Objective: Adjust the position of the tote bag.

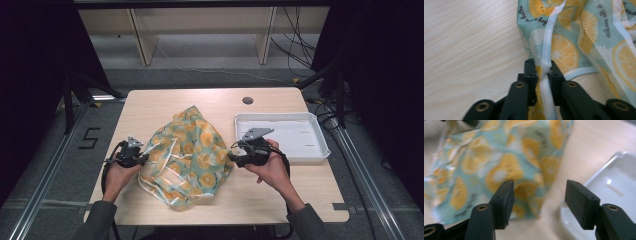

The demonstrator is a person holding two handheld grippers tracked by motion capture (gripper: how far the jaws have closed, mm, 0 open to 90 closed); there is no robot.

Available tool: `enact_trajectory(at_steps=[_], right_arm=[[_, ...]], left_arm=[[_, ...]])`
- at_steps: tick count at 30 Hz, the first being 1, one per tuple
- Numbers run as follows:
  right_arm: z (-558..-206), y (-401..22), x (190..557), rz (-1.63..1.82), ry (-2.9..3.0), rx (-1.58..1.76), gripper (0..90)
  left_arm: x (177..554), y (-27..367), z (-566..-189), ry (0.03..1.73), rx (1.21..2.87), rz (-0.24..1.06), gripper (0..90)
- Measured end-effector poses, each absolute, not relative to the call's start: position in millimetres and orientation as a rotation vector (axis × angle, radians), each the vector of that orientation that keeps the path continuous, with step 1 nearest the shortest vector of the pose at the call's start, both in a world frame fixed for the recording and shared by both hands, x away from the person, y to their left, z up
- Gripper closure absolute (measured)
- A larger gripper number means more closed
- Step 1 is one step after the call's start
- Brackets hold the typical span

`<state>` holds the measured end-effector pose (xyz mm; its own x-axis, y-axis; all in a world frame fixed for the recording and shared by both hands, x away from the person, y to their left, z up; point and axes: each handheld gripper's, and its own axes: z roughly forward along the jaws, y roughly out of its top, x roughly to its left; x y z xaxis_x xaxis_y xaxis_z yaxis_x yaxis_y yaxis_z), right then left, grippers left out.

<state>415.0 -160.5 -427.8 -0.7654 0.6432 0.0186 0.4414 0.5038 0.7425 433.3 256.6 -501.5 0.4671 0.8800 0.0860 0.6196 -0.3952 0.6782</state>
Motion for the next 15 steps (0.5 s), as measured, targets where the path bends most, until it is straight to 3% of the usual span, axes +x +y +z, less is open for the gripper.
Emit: enact_trajectory(at_steps=[7,9,13,15], right_arm=[[-447.4,-150.9,385.6,1.234,2.637,1.019,34.9],[-454.1,-144.5,385.6,1.267,2.688,1.055,37.3],[-460.6,-130.3,396.3,1.182,2.657,0.907,75.8],[-459.5,-125.8,405.4,1.189,2.608,0.868,85.9]], left_arm=[[410.6,261.7,-500.4,1.206,2.161,0.539,88.6],[403.5,261.5,-500.3,1.193,2.164,0.52,88.6],[388.9,259.3,-501.8,1.175,2.168,0.508,88.6],[381.5,258.9,-501.6,1.155,2.188,0.476,88.6]])
